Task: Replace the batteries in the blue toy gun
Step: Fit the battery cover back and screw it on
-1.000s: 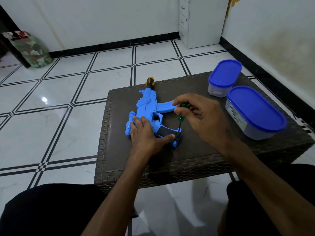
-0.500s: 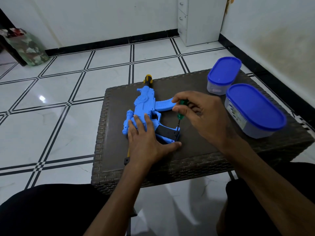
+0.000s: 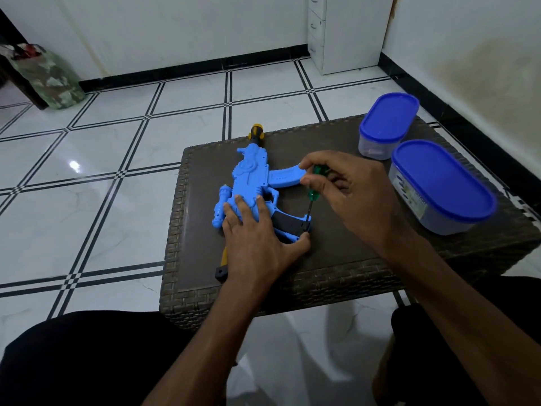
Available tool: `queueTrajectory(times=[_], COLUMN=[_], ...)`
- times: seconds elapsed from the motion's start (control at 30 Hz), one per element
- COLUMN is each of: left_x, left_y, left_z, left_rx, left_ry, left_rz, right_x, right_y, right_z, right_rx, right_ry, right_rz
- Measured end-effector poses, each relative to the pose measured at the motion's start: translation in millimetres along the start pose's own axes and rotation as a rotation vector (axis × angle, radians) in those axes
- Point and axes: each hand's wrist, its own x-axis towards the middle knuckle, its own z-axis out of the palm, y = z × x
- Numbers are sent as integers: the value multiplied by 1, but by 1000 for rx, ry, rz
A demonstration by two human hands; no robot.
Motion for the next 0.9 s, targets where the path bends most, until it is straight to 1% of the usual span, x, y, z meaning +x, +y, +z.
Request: queueTrajectory(times=[0.2,0.37,0.47,0.53,0.67,0.73,0.8,0.9], left_x=[4,4,4,4,4,4,3,3], left_y=[2,2,3,3,4,4,4,4], left_z=[-5,-6,-7,-7,-7,-8,-9,-9], left_rx=[20,13,24,18,17,15,16,17], left_ry=[-37,-48,-42,-29,-35,-40,-44,-48], left_rz=[17,24,27,22,25,23,24,23], right_x=[-1,1,2,2,2,1,-1,-1], right_y=[-4,-7,-11,-13,-11,-10,-10,-12], right_z=[-1,-5,-5,-4,0,2,1,-3], right_rx=[12,92,138,103,-58,-67,-12,109], right_ry=[-45,-116,-121,-128,-125,-147,-197,-205], right_rz=[-72,-21,15,11,-33,-42,-28,23])
